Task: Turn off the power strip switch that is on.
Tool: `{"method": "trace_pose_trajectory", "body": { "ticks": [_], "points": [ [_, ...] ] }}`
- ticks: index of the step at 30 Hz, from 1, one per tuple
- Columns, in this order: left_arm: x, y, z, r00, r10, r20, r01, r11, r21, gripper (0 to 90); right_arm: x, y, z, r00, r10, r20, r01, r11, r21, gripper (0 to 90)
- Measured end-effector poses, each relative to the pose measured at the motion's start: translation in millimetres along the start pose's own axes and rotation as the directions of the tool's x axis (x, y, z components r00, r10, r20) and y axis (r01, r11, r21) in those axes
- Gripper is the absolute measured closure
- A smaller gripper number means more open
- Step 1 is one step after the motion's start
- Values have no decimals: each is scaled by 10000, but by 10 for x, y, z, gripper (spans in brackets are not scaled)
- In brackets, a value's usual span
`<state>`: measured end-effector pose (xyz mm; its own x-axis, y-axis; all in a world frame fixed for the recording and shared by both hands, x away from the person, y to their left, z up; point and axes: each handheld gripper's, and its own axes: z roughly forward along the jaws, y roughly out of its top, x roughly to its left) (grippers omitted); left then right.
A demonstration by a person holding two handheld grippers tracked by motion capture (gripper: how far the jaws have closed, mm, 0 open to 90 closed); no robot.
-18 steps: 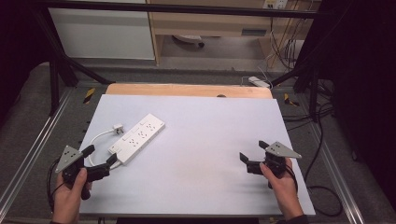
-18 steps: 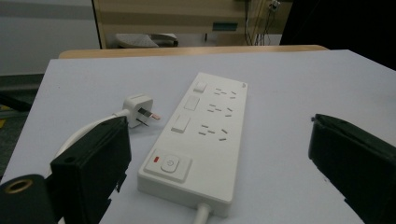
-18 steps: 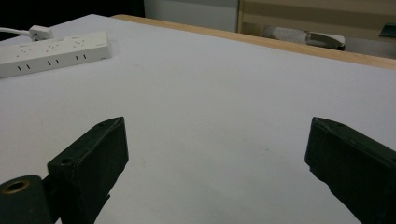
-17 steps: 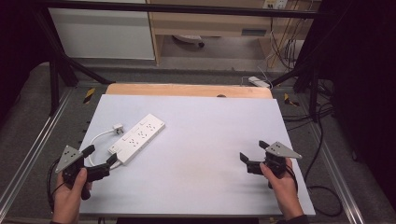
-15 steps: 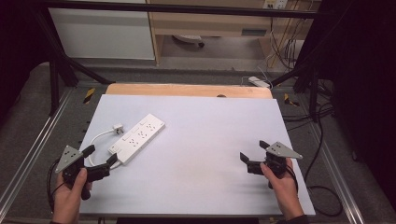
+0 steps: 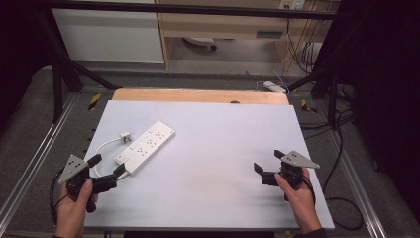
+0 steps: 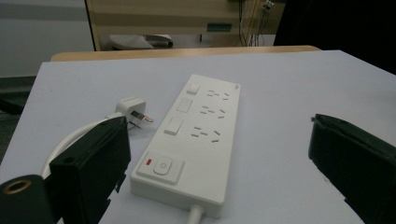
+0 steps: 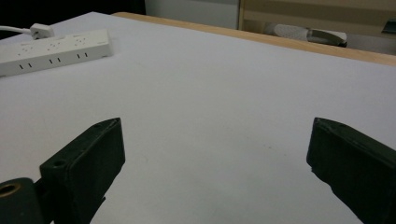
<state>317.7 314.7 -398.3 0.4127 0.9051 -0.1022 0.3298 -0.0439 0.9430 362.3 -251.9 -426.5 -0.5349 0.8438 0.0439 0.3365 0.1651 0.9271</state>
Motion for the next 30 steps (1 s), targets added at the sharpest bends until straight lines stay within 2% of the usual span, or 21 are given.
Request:
{"method": "trace_pose_trajectory", "body": {
  "ticks": [5,14,18,21,30],
  "points": [
    [-28,14,9,10000,-9,81,10,10000,-30,54,13,-3,-10,9999,-32,-123,32,10000,14,32],
    [-104,122,-60,9996,-135,237,146,9988,-476,56,11,3,-40,9999,-23,-131,22,9999,-117,27],
    [-125,179,-68,9997,-106,234,117,9988,-467,56,-5,3,-62,9999,109,-71,-111,9997,-207,26],
    [-137,215,-67,9994,-193,301,204,9991,-373,56,3,8,-68,9999,33,-170,-38,9996,-281,26],
    [-162,359,-28,9998,-90,187,94,9998,-181,56,22,16,-84,9994,-79,-327,68,9993,-358,23]
  ]
}}
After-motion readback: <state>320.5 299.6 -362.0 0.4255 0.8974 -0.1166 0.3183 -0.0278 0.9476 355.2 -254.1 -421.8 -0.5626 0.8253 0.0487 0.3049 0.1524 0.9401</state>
